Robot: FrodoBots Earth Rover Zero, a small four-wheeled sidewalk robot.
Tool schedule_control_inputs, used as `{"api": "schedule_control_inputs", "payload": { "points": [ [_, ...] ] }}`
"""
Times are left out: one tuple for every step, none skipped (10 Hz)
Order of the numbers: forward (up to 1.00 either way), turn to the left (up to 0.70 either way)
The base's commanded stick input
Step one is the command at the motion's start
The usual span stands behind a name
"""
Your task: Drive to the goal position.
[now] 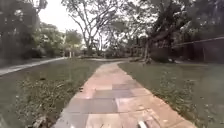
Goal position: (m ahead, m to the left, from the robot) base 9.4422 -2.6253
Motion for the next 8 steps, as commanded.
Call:
{"api": "schedule_control_inputs", "payload": {
  "points": [
    [1.00,-0.21],
    [1.00,-0.17],
    [1.00,0.00],
    [1.00,0.00],
    [1.00,0.00],
    [1.00,0.00],
    [1.00,0.00],
    [1.00,0.00]
  ]
}}
